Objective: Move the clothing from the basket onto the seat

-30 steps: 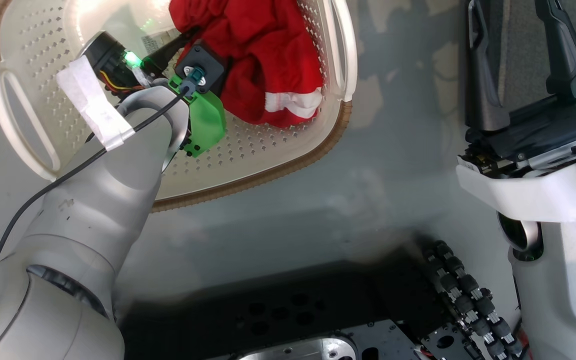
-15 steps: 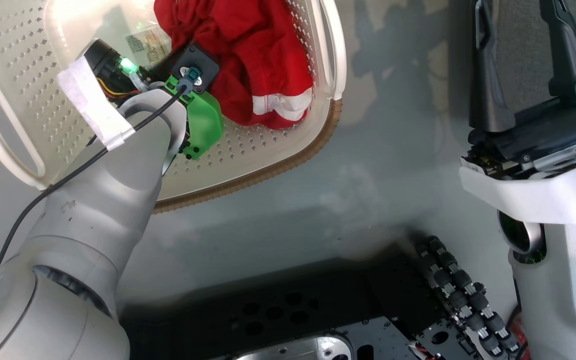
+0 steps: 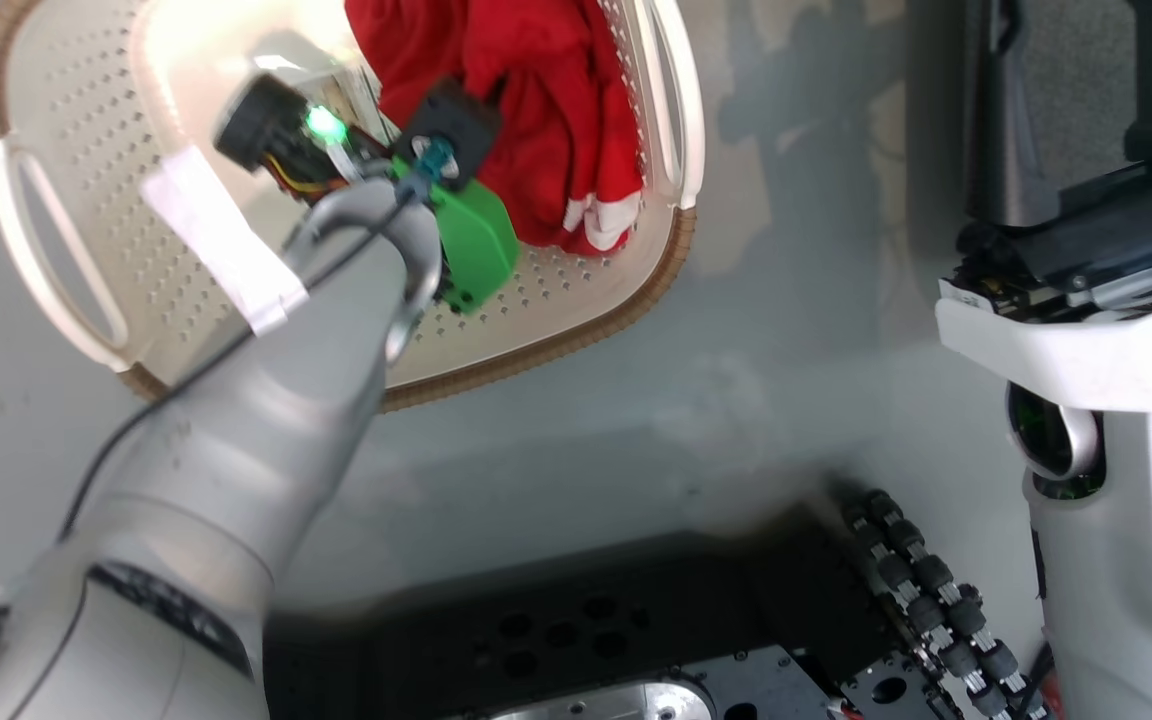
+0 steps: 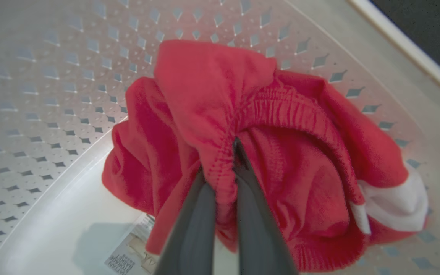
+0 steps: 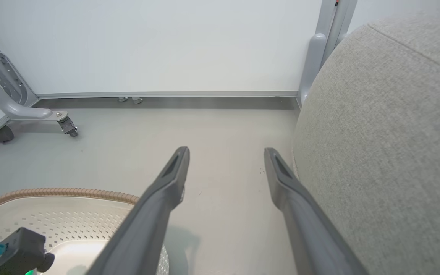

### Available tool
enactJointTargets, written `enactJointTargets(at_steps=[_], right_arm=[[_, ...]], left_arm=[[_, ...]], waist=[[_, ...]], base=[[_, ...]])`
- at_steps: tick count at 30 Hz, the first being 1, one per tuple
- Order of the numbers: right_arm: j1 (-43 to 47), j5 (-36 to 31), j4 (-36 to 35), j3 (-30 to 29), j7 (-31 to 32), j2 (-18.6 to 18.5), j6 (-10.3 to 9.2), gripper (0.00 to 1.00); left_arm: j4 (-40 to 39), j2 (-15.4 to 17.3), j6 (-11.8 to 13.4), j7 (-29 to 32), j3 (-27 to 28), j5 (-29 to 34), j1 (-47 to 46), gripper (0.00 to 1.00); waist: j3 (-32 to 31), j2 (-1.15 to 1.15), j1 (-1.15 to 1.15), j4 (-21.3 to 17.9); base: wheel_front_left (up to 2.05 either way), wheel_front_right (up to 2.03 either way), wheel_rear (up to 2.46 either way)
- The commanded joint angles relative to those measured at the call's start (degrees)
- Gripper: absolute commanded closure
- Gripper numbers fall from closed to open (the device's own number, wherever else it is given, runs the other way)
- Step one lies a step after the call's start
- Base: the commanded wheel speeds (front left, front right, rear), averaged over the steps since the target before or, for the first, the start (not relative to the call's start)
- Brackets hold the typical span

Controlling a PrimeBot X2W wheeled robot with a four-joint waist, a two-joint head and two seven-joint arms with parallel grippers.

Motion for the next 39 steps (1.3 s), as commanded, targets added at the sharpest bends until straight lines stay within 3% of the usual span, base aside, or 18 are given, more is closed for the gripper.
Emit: enactJointTargets(at_steps=[1, 13, 24, 34, 39], right_arm=[[0.01, -0.09, 0.73, 0.05, -0.02, -0.01, -0.07, 0.0], [7.83, 1.9, 10.49, 1.82, -0.02, 0.04, -0.07, 0.0], [19.84, 2.19, 17.69, 3.87, -0.02, -0.46, -0.07, 0.0], [28.88, 2.83, 21.49, 6.46, -0.02, -0.62, -0.07, 0.0], [30.44, 3.18, 22.02, 7.45, -0.02, -0.49, -0.07, 0.0]], left_arm=[[-1.34, 0.35, 0.52, -0.17, 0.38, 0.44, 2.17, 1.0], [-13.89, 1.95, 1.08, -0.19, 6.18, 2.71, 19.7, 1.0], [-27.18, 1.41, 1.77, -0.19, 12.46, 6.08, 37.0, 1.0], [-35.74, 1.06, 3.07, -0.19, 17.08, 8.14, 47.76, 1.0], [-39.43, 1.14, 3.42, -0.2, 19.1, 9.06, 49.92, 1.0]], waist=[[-3.87, 0.0, 0.0, 1.07], [-26.94, 0.0, 0.0, 4.05], [-48.13, 0.0, 0.0, 6.01], [-61.65, 0.0, 0.0, 5.1], [-64.17, 0.0, 0.0, 4.26]], base=[[0.0, 0.0, 0.0], [0.0, 0.0, 0.0], [0.0, 0.0, 0.0], [0.0, 0.0, 0.0], [0.0, 0.0, 0.0]])
